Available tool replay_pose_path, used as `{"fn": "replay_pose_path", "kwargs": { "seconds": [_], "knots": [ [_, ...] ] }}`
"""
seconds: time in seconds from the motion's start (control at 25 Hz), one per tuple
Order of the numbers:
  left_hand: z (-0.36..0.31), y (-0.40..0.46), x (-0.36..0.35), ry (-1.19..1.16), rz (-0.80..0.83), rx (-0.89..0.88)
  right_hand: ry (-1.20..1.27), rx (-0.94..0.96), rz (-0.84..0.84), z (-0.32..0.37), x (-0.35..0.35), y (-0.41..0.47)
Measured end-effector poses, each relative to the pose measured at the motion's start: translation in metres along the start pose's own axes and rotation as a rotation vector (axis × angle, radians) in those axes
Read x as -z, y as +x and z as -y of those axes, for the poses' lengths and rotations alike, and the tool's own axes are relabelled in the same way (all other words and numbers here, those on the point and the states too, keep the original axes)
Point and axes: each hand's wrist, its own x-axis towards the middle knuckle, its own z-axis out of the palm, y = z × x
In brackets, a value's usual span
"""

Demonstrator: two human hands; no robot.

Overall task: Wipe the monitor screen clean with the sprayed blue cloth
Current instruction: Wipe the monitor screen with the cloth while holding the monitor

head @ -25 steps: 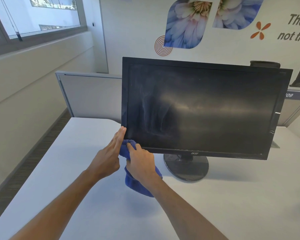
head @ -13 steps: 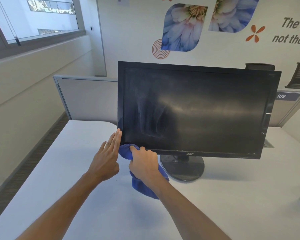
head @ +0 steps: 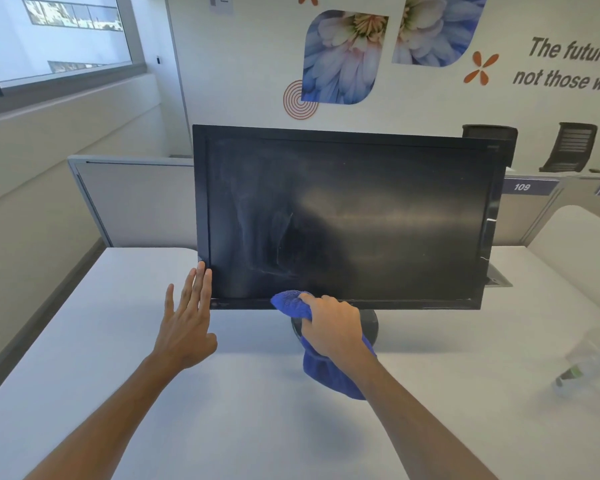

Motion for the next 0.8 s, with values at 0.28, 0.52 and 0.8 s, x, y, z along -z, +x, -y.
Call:
{"fn": "replay_pose_path", "kwargs": {
  "seconds": [0.28, 0.52, 0.8],
  "knots": [
    [-0.009, -0.001, 0.003, -0.03, -0.003, 0.031, -0.05, -0.073, -0.022, -0.059, 0.013, -0.007],
    [-0.014, -0.002, 0.003, -0.048, -0.022, 0.036, -0.127, -0.183, -0.065, -0.116, 0.024, -0.021],
    [-0.021, -0.002, 0.005, -0.085, -0.033, 0.035, -0.083, -0.321, -0.054, -0.121, 0.03, -0.02]
  ]
}}
